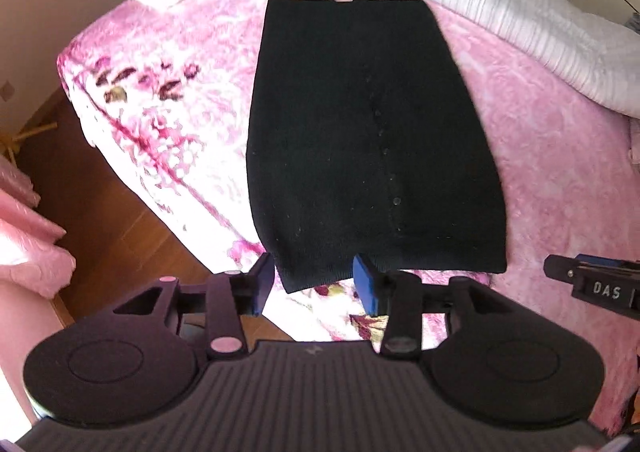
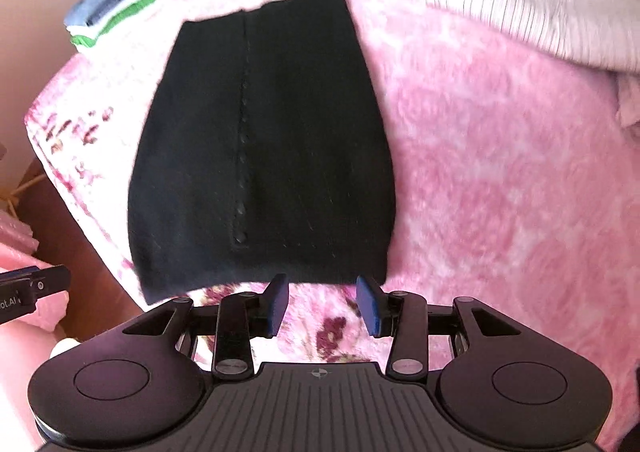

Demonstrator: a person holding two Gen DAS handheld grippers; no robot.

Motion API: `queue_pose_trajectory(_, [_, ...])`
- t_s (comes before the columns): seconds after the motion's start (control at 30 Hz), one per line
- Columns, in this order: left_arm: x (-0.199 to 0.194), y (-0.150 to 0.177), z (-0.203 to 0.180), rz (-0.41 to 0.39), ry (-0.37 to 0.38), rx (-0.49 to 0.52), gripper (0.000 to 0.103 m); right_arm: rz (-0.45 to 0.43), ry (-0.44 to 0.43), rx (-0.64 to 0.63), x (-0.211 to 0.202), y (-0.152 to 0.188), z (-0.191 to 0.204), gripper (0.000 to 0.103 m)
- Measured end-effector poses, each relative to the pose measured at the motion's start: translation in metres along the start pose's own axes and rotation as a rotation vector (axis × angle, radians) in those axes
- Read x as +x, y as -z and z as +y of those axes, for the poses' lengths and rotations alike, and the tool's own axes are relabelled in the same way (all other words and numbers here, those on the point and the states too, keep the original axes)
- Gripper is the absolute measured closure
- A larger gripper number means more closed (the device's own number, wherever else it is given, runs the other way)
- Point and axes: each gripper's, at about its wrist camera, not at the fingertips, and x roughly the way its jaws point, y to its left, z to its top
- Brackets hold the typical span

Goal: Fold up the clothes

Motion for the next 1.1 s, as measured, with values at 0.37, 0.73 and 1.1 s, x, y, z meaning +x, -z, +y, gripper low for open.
queue_pose_trajectory(0.37, [-0.064,0.051,0.034,-0.008,0.03,-0.023,0.063,0.045,-0.003,-0.016,-0.046,0.066,0.054,0.061])
queue_pose_trajectory(0.73, [-0.131,0.068,0.043,-0.134,0.002,-0.005,0.057,-0.09,-0.014,-0.056,-0.104,0.073,0.086,0.061])
queue_pose_trajectory(1.1, [-0.144,0.09,0.047,-0.132,0.027,0.016,0.056,-0.097,0.005,-0.049,-0.125,0.099,0.093,0.061])
